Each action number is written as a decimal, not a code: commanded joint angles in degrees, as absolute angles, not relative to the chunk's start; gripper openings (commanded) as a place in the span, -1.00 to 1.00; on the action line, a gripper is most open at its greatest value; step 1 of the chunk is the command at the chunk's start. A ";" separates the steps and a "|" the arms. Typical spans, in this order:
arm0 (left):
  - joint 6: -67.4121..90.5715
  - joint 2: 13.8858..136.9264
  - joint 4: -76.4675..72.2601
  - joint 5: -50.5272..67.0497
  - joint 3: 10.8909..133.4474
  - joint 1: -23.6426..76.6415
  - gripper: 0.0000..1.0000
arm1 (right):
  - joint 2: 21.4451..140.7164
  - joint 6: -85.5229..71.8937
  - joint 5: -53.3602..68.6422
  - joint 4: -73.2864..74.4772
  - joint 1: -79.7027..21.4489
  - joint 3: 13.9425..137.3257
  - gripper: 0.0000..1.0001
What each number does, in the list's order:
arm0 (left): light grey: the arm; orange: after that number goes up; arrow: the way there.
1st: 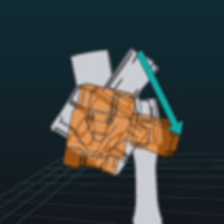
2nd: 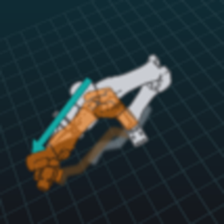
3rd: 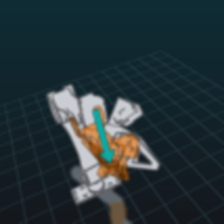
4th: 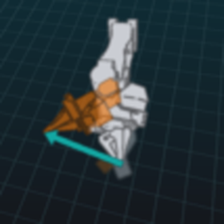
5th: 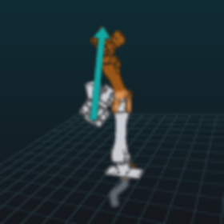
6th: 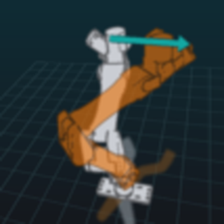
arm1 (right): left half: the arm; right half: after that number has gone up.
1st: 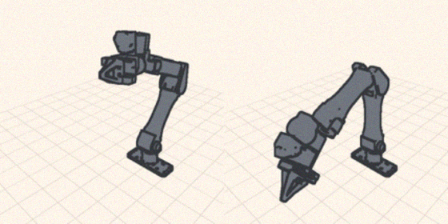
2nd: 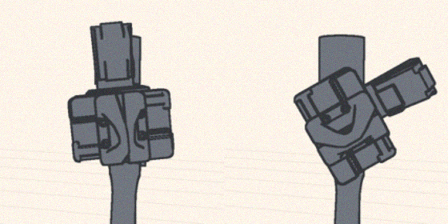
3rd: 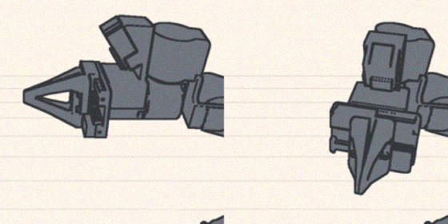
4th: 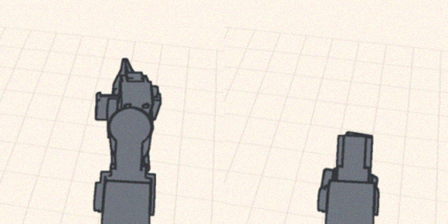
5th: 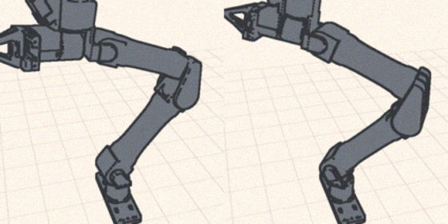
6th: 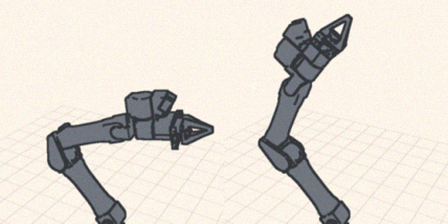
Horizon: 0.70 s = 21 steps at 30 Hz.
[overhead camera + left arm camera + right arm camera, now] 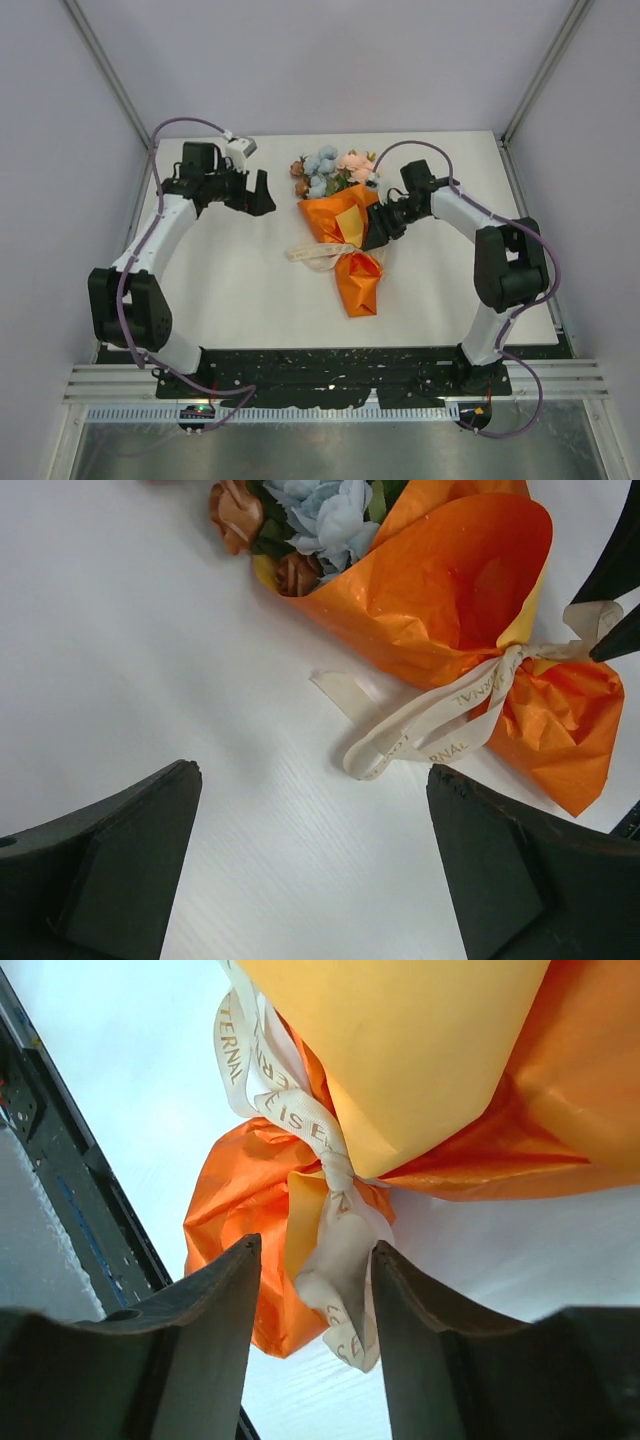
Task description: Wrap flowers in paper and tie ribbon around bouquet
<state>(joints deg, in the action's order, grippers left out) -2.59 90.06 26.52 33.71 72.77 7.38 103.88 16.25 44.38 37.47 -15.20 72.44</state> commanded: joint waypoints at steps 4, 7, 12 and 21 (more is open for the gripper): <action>-12.92 84.65 43.50 22.60 83.58 7.21 0.99 | 92.05 22.14 41.06 45.00 -7.22 77.79 0.48; -13.01 81.31 43.86 19.61 82.18 7.21 0.99 | 86.76 22.94 37.19 44.39 -2.22 77.34 0.79; -13.71 77.61 46.04 12.32 80.33 7.29 0.99 | 78.33 20.92 32.35 40.62 2.81 73.32 0.99; -14.33 71.55 43.78 4.40 66.10 7.47 0.99 | 69.44 19.51 29.44 31.20 3.16 55.02 0.93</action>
